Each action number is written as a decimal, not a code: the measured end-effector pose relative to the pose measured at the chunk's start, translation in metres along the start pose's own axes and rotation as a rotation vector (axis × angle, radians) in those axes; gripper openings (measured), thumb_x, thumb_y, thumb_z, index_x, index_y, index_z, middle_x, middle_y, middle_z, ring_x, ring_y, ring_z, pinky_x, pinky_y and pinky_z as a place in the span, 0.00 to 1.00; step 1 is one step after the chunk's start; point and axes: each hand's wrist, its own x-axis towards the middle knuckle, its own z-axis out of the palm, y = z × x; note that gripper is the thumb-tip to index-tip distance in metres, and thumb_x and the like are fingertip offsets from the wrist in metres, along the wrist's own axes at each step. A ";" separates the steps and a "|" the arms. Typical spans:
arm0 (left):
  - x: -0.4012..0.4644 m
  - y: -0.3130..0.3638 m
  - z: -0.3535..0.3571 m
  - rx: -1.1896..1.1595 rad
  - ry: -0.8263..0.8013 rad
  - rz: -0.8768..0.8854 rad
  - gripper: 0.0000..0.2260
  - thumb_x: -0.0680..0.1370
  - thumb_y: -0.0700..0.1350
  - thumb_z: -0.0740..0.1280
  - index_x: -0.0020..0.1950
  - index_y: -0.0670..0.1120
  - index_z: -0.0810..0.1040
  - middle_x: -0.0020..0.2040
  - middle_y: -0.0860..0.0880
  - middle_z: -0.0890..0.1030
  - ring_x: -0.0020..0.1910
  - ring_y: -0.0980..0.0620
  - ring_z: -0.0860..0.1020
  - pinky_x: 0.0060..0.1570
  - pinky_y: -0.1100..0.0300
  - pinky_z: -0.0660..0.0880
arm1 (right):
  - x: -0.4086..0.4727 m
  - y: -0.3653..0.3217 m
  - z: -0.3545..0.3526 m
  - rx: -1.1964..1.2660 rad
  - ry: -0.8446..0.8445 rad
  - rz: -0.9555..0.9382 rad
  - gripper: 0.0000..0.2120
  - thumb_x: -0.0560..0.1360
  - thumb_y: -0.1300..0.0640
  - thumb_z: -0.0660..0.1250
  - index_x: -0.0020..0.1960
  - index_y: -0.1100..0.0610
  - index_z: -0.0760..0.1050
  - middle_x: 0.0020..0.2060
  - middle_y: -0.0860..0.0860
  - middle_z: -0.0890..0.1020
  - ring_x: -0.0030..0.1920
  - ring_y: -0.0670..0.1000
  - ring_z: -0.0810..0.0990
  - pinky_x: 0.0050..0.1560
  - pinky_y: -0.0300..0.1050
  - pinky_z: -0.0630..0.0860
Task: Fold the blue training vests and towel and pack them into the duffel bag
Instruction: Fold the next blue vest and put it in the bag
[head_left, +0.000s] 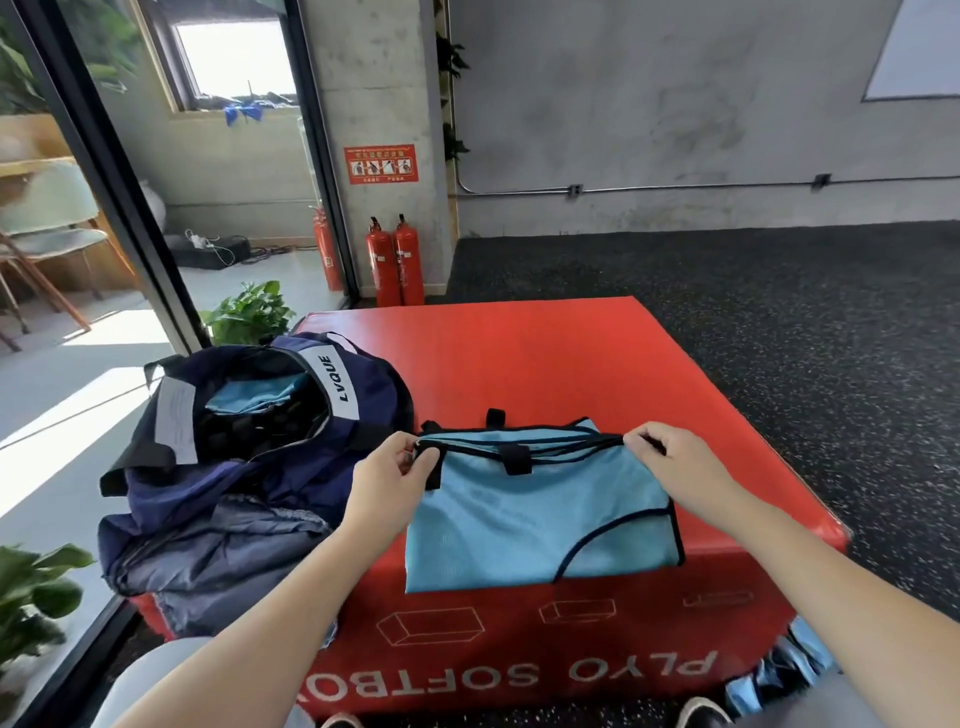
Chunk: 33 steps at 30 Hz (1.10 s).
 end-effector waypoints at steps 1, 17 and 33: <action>0.005 -0.001 0.004 0.008 0.003 -0.014 0.07 0.79 0.49 0.70 0.42 0.50 0.77 0.31 0.54 0.79 0.29 0.60 0.71 0.34 0.65 0.70 | 0.010 -0.001 0.002 -0.009 0.000 0.004 0.09 0.83 0.48 0.62 0.46 0.45 0.78 0.35 0.47 0.80 0.34 0.49 0.74 0.37 0.45 0.69; 0.087 -0.051 0.048 0.320 -0.023 -0.172 0.12 0.80 0.53 0.65 0.40 0.51 0.69 0.33 0.52 0.77 0.33 0.51 0.74 0.31 0.56 0.68 | 0.122 0.037 0.057 -0.200 -0.098 0.004 0.06 0.80 0.47 0.67 0.49 0.46 0.81 0.45 0.43 0.81 0.47 0.44 0.78 0.45 0.34 0.71; 0.090 -0.034 0.056 0.464 -0.030 -0.085 0.15 0.80 0.52 0.65 0.65 0.51 0.70 0.61 0.51 0.72 0.53 0.46 0.77 0.47 0.52 0.73 | 0.116 -0.026 0.132 -0.348 -0.248 -0.306 0.09 0.77 0.53 0.64 0.52 0.49 0.82 0.44 0.44 0.81 0.48 0.49 0.74 0.57 0.52 0.71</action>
